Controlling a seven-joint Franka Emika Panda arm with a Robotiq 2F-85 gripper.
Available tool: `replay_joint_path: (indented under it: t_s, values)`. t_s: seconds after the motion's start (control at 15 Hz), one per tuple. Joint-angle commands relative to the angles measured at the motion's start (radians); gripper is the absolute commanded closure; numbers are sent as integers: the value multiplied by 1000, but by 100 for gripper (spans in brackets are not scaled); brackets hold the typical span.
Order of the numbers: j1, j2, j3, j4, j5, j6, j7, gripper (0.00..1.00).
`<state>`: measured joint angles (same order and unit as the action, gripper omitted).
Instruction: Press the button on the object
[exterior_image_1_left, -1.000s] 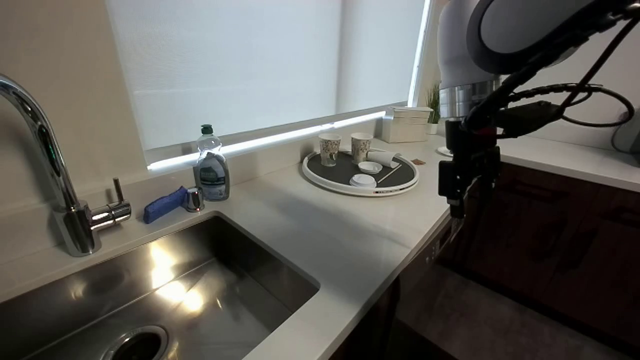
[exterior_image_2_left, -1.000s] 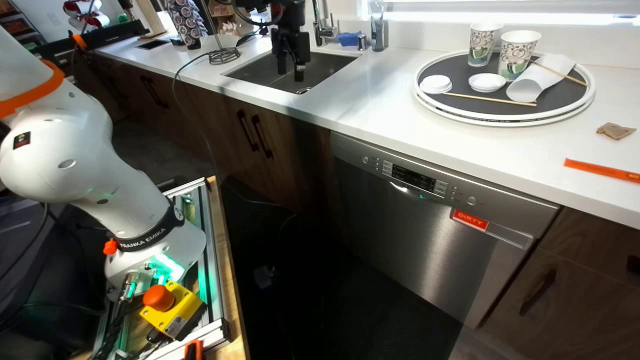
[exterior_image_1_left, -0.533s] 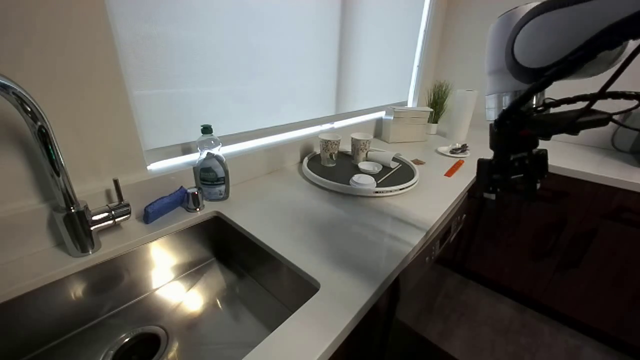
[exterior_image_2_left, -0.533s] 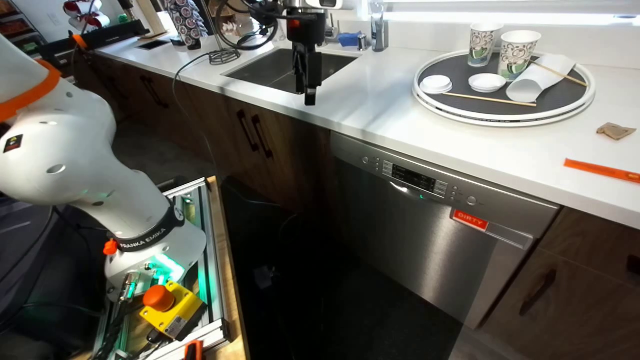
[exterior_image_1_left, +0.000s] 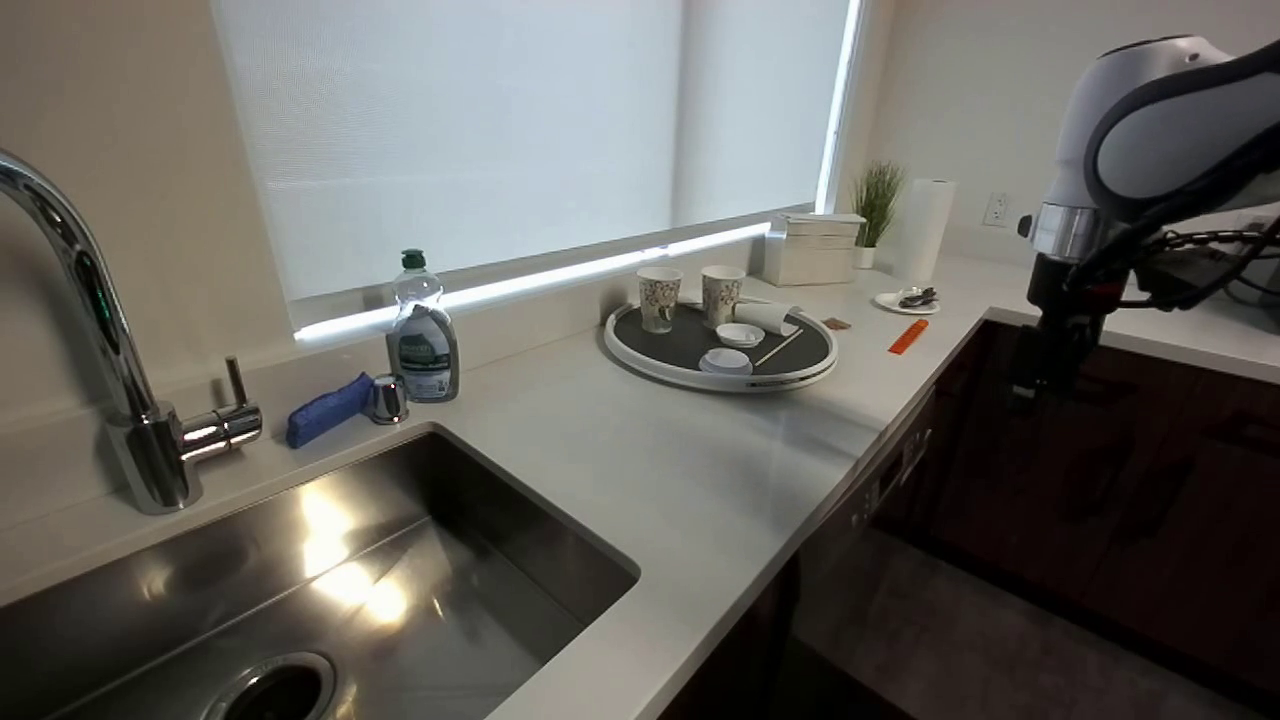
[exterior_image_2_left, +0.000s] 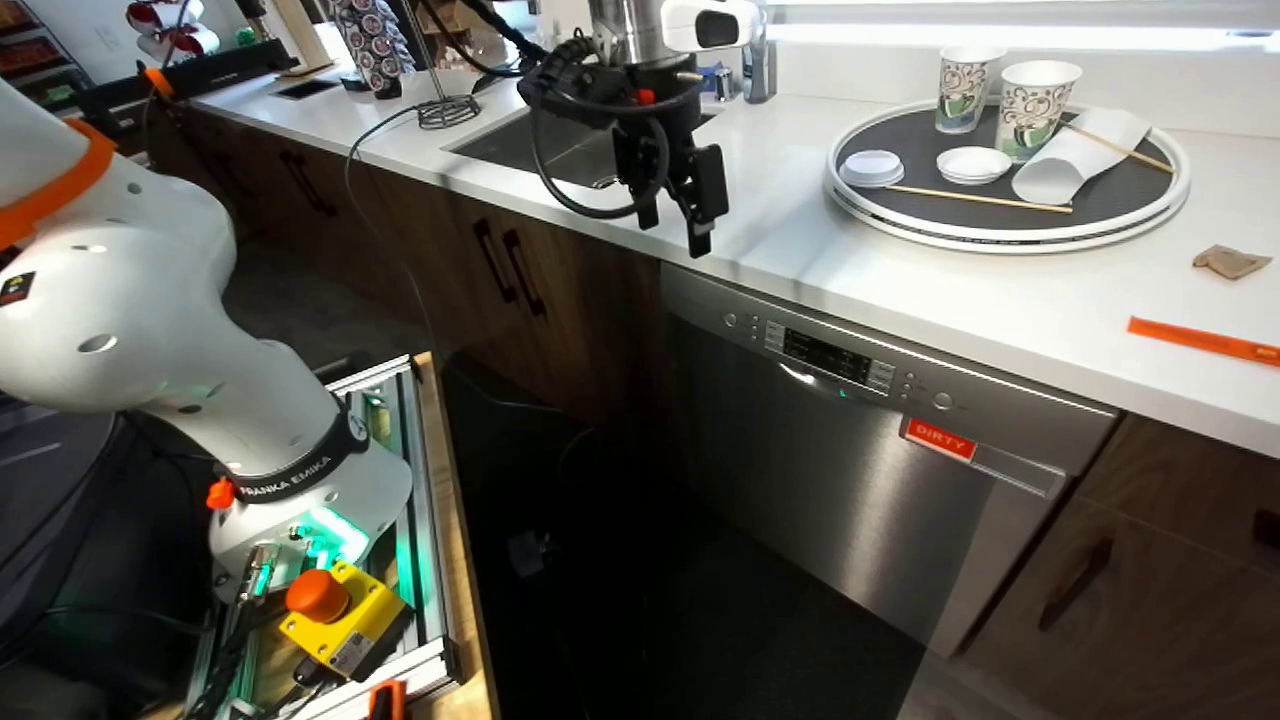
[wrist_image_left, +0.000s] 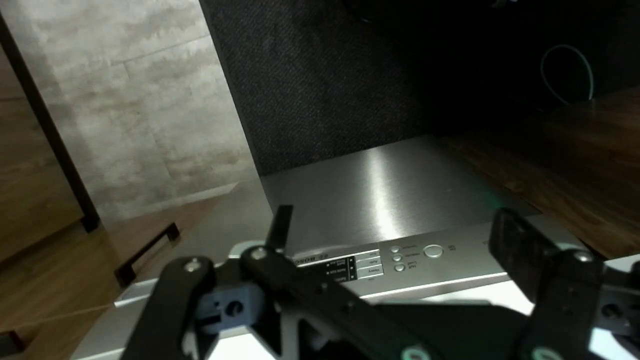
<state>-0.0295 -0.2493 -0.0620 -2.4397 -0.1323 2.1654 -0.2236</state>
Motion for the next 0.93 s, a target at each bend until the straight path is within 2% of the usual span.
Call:
replay_joint_path:
  t_s: [0.0, 0.2, 0.53, 0.67, 0.87]
  values:
    - [0, 2, -7, -6, 0, 25, -42, 0]
    - [1, 6, -14, -11, 0, 49, -92, 0]
    - [-16, 40, -27, 4, 1, 47, -73, 0]
    - [-47, 81, -58, 14, -8, 71, -70, 0]
    - [-87, 160, -121, 32, 23, 122, -142, 0]
